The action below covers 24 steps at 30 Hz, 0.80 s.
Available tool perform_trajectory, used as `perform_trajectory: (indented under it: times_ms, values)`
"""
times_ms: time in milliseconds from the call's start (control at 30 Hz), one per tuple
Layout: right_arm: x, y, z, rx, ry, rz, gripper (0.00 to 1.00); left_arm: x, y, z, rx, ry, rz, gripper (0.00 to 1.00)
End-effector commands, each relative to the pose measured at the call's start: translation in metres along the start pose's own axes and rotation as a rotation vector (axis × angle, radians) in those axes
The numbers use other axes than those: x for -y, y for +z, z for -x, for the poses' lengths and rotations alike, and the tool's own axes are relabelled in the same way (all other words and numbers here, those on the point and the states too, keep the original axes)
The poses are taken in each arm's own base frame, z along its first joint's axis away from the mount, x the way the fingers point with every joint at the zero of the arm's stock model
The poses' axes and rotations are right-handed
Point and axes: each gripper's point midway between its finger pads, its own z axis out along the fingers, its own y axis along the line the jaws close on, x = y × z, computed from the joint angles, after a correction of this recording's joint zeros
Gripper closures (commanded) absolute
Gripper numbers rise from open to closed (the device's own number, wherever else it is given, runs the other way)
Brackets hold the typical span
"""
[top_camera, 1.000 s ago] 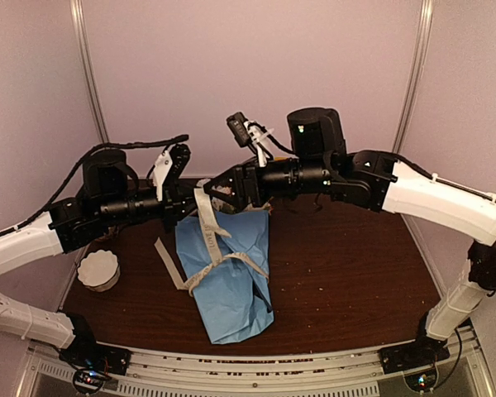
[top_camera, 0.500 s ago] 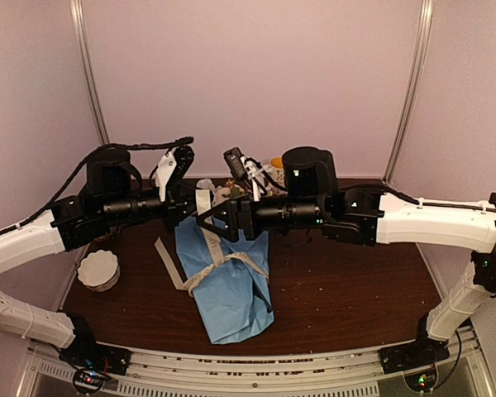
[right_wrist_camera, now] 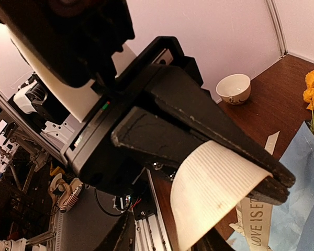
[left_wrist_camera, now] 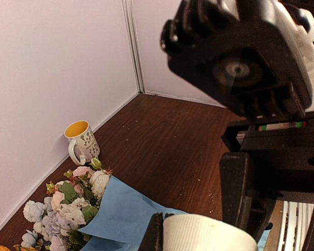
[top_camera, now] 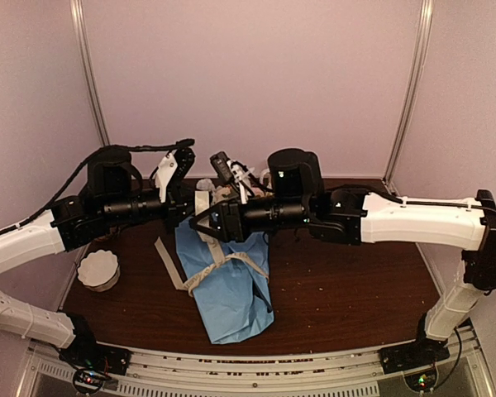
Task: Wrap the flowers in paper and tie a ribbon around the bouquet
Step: Adjust the ribbon on the folded bouquet.
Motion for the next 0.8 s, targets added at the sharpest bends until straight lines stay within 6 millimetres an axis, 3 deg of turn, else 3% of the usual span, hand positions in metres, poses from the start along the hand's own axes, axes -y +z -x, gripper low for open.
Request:
perform_trajectory:
  times_ms: [0,100,167,200,233,333,367,500,533,667,733,767]
  values:
    - [-0.009,0.005,0.008,0.01,-0.011,0.072,0.65,-0.002,-0.003,0.017,0.035,0.025,0.015,1.0]
    - [-0.014,0.006,0.009,0.013,-0.017,0.113,0.69,-0.003,-0.002,0.017,0.026,0.028,0.016,1.0]
    - [-0.014,0.006,0.009,0.016,-0.019,0.117,0.84,-0.004,-0.001,0.016,0.019,0.029,0.022,1.0]
    - [-0.012,0.006,0.01,0.017,-0.015,0.112,0.96,-0.004,-0.002,0.016,0.016,0.03,0.024,1.0]
    - [-0.01,0.004,0.011,0.023,-0.007,0.106,1.0,-0.005,-0.002,0.015,0.012,0.031,0.026,1.0]
    - [-0.01,-0.008,0.019,0.063,-0.006,0.106,1.0,-0.013,-0.005,0.006,-0.027,0.018,0.078,1.0]
    - [-0.01,-0.014,0.022,0.076,-0.014,0.1,1.0,-0.02,-0.007,-0.001,-0.063,0.001,0.121,0.96]
    - [0.0,-0.026,0.023,0.086,-0.025,0.046,1.0,-0.04,-0.017,-0.041,-0.238,-0.096,0.261,0.31]
    - [0.004,-0.027,0.022,0.079,-0.023,0.033,1.0,-0.042,-0.021,-0.054,-0.287,-0.125,0.281,0.23]
    - [0.017,-0.026,0.016,0.062,-0.008,0.001,1.0,-0.041,-0.041,-0.1,-0.449,-0.25,0.326,0.1]
    - [0.021,-0.028,0.018,0.067,-0.005,-0.009,1.0,-0.043,-0.051,-0.122,-0.498,-0.327,0.361,0.11]
    - [0.022,-0.029,0.02,0.072,-0.005,-0.012,1.0,-0.042,-0.054,-0.134,-0.513,-0.373,0.362,0.16]
